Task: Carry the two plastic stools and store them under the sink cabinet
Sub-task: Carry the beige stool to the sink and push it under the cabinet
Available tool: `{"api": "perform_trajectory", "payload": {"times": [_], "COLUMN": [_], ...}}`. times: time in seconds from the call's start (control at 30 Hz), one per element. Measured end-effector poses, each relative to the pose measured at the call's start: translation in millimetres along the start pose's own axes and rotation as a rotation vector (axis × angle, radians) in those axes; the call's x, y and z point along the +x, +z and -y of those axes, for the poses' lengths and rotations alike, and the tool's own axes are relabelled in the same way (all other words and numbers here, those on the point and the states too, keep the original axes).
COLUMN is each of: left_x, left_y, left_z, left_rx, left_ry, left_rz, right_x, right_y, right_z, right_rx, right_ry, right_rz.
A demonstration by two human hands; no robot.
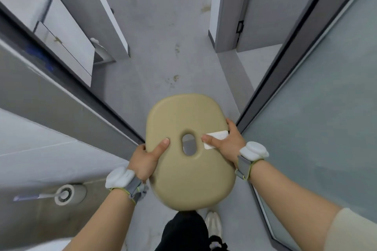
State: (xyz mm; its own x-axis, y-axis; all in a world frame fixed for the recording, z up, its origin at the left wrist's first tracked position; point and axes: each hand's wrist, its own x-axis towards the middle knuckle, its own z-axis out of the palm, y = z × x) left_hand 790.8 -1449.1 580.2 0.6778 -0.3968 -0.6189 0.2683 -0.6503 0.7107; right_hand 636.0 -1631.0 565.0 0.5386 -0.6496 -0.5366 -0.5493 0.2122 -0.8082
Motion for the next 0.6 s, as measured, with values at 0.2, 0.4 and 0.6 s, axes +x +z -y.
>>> {"api": "perform_trajectory", "payload": {"times": [0.2, 0.4, 0.6], "left_x": [94, 189, 286], "left_y": [-2, -12, -18], "left_z": [-64, -125, -203], "left_rx": [-0.052, -0.073, -0.091], "left_ry": [-0.026, -0.064, -0.061], "left_rz": [0.014, 0.031, 0.001], "right_x": [96, 199, 297], "right_y": [-4, -1, -8], "right_z": [57, 121, 190], "right_rx": [-0.019, -0.07, -0.099], "right_ry": [0.016, 0.041, 0.046], "right_rz": [-0.006, -0.009, 0.003]}}
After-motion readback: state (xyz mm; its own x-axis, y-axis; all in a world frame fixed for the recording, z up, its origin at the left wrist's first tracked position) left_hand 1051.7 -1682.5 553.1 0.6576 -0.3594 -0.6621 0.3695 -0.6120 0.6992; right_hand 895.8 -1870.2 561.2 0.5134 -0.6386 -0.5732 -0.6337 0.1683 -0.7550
